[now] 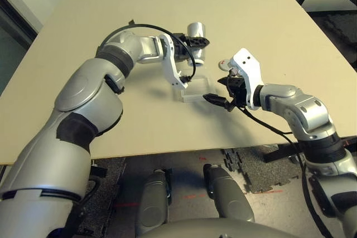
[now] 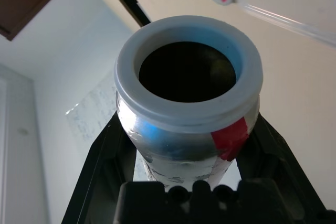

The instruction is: Pour the medicine from the bottle into the box.

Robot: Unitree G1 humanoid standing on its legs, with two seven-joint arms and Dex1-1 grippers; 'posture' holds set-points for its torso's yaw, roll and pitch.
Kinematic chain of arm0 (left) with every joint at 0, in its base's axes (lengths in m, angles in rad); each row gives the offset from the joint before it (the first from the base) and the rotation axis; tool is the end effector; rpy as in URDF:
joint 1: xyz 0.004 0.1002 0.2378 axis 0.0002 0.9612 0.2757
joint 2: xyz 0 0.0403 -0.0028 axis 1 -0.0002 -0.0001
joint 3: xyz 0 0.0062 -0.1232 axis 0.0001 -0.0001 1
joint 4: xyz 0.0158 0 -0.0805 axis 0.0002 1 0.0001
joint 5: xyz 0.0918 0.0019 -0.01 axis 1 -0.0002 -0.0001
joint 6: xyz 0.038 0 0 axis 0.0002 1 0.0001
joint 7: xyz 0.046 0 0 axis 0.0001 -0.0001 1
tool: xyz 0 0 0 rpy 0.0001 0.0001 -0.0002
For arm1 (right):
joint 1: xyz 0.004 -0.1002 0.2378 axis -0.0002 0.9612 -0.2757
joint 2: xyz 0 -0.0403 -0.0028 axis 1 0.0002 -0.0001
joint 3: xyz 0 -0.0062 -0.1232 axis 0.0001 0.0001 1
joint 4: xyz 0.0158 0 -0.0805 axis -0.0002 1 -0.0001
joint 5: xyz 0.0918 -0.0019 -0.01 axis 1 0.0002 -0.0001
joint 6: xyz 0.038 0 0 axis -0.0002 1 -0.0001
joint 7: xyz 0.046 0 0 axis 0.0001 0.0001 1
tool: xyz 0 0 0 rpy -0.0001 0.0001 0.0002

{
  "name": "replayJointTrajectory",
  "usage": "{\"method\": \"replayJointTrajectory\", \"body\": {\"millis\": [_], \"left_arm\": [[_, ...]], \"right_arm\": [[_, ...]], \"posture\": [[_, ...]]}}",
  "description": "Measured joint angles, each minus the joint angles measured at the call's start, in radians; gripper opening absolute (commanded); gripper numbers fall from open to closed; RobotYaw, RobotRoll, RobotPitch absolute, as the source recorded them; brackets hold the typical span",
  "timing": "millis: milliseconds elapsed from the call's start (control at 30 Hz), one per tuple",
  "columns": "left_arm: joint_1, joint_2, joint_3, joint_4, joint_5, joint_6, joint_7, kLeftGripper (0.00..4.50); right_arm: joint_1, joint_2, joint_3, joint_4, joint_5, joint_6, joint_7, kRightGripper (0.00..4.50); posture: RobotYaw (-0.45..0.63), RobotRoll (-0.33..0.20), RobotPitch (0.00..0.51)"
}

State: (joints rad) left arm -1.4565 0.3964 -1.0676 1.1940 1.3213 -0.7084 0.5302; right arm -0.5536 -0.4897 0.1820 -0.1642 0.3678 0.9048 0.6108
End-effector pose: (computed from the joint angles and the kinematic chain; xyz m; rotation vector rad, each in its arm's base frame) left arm 0.3805 0.1170 0.2102 2.2069 -1.1118 -0.8010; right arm 0.2771 -0.1766 0.1446 -0.2029 0.3673 0.8462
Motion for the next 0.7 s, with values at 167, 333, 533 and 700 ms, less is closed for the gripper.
{"method": "replayJointTrajectory", "body": {"millis": [167,333,533,700], "left_arm": [[-0.009,0.009,-0.012,0.002,0.014,0.005,0.037,2.85],[-0.004,0.014,0.067,0.04,-0.083,-0.054,-0.028,2.85],[0.067,0.0,0.491,0.114,-0.561,-0.037,-0.481,2.85],[0.101,-0.051,0.936,0.118,-1.033,0.278,-0.865,2.85]], "right_arm": [[0.0,-0.009,0.0,0.008,0.0,0.0,0.009,4.5],[0.0,-0.042,0.001,0.007,0.001,0.024,0.042,4.5],[0.003,-0.062,0.002,-0.012,0.012,0.055,0.08,4.5],[0.017,-0.073,0.002,-0.024,0.012,0.056,0.093,4.5]], "posture": [[-0.16,0.0,0.17],[-0.16,0.0,0.168],[-0.16,0.0,0.166],[-0.15,0.0,0.162]]}}
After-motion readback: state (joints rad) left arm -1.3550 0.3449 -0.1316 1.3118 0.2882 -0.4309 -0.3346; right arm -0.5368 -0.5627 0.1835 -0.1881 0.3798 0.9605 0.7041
